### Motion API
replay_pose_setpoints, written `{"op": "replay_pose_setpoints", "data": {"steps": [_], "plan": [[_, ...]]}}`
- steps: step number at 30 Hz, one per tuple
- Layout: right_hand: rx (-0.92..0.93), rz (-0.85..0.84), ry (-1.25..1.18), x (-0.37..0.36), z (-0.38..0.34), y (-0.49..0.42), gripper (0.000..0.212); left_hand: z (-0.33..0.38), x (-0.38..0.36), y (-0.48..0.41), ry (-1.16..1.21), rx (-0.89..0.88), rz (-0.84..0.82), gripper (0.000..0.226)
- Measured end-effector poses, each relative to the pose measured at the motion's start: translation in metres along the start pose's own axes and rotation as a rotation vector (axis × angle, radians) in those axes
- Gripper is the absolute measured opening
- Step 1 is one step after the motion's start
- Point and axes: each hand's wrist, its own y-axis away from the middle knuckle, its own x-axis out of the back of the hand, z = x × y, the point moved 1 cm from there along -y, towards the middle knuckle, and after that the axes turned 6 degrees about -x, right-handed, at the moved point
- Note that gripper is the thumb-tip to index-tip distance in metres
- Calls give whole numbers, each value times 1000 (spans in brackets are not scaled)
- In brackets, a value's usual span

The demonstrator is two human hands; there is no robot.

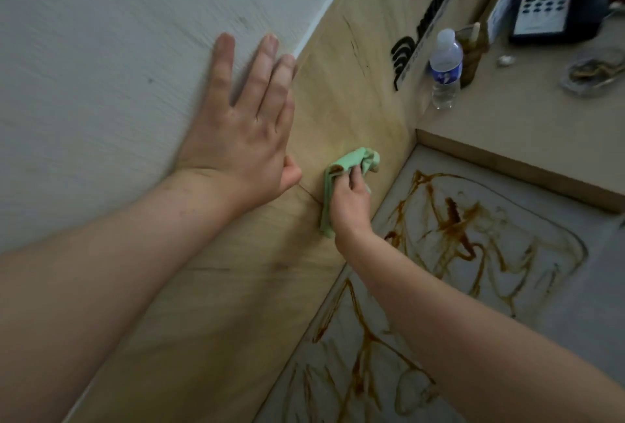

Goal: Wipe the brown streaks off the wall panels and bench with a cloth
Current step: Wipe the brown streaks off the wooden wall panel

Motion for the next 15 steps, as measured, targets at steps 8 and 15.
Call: {"op": "replay_pose_setpoints", "data": {"steps": [8,15], "plan": [[-56,-255,24,25,-12,85,35,25,15,29,490,235,39,78],[-280,-419,113,43,2,168,38,65,8,208,1092,473,128,33]]}}
